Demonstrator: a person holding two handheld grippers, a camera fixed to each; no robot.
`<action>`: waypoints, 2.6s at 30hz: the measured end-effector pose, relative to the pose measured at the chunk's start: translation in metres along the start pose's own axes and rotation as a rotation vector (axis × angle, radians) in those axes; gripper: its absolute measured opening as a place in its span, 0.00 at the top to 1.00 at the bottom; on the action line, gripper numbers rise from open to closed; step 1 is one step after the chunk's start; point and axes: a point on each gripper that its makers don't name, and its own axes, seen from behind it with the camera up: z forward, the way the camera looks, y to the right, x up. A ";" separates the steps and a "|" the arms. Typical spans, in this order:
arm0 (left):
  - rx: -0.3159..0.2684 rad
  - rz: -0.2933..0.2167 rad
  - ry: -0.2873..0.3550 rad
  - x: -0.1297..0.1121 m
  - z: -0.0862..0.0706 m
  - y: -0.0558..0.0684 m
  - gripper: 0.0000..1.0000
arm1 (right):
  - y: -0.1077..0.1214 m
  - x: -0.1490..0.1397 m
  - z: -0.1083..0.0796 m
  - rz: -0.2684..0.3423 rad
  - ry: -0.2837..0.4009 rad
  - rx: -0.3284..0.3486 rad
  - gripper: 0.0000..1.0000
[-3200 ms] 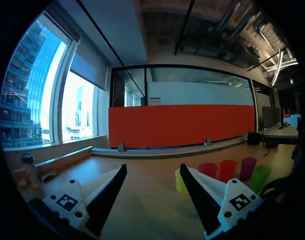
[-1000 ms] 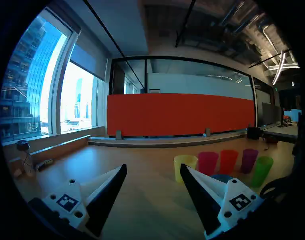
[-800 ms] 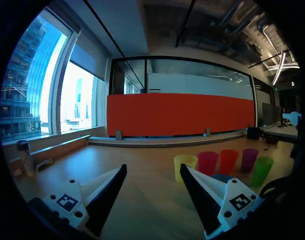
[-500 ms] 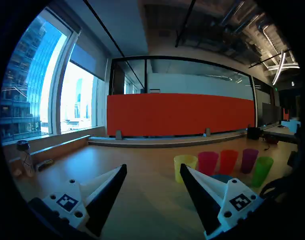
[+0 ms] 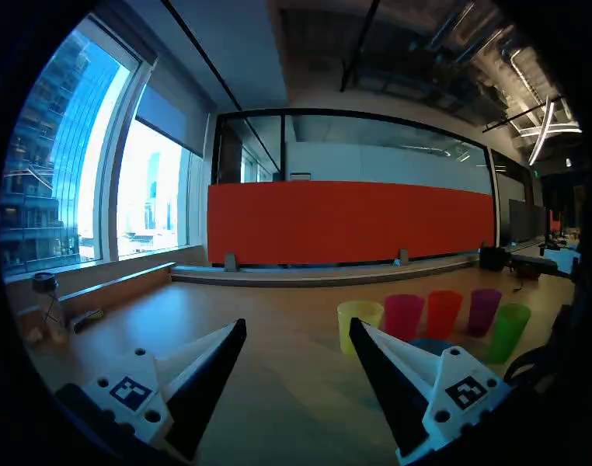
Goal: Pour water
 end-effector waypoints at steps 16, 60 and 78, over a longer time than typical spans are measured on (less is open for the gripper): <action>0.000 0.000 0.000 0.000 0.000 0.000 0.01 | -0.001 -0.018 0.003 -0.019 -0.052 -0.006 0.00; 0.000 0.000 0.000 0.000 0.001 0.000 0.01 | -0.005 -0.019 0.001 -0.017 -0.055 0.007 0.00; 0.000 0.000 0.000 -0.001 0.000 -0.002 0.01 | -0.005 -0.018 0.000 -0.017 -0.055 0.007 0.00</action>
